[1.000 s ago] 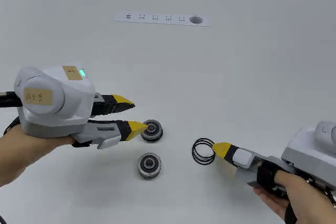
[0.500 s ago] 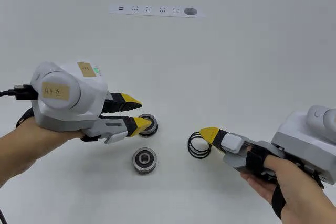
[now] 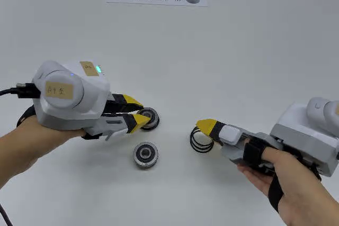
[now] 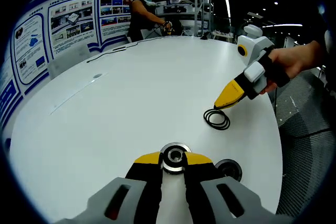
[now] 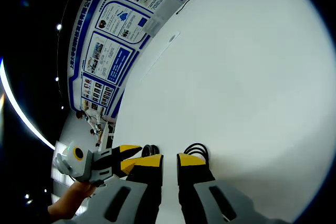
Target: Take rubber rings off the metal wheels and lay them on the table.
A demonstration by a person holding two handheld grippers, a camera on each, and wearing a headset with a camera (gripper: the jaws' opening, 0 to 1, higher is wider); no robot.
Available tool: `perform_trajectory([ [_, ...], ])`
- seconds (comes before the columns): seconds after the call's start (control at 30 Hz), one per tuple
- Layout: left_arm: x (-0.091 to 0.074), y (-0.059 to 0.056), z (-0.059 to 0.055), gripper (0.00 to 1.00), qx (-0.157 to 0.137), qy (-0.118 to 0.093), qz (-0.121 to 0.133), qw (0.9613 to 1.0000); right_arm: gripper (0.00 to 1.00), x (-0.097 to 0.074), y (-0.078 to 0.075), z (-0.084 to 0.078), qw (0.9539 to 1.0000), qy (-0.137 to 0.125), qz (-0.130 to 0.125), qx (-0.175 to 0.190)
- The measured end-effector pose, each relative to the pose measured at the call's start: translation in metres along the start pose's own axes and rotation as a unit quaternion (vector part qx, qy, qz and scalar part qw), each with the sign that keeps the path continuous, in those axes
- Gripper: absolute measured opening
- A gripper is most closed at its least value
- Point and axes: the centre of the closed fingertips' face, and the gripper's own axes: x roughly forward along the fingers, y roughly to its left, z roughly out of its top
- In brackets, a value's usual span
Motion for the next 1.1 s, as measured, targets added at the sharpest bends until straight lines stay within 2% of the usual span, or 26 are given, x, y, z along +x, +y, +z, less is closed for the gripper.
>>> perform_trajectory([
  [0.23, 0.002, -0.004, -0.002, 0.16, 0.007, 0.008, -0.007, 0.9999, 0.11, 0.001, -0.001, -0.002, 1.0, 0.002, 0.001, 0.007],
  [0.53, 0.001, -0.005, -0.002, 0.15, 0.007, 0.005, -0.007, 0.9999, 0.11, 0.004, 0.001, -0.002, 0.9999, 0.002, 0.005, 0.01],
  [0.93, -0.001, -0.006, -0.004, 0.14, 0.01, 0.005, -0.011, 0.9999, 0.11, 0.028, 0.028, -0.005, 0.9992, 0.019, 0.036, 0.008],
  [1.1, -0.002, -0.005, -0.005, 0.14, 0.011, 0.004, -0.011, 0.9999, 0.12, 0.037, 0.039, -0.013, 0.9978, 0.035, 0.056, 0.004],
])
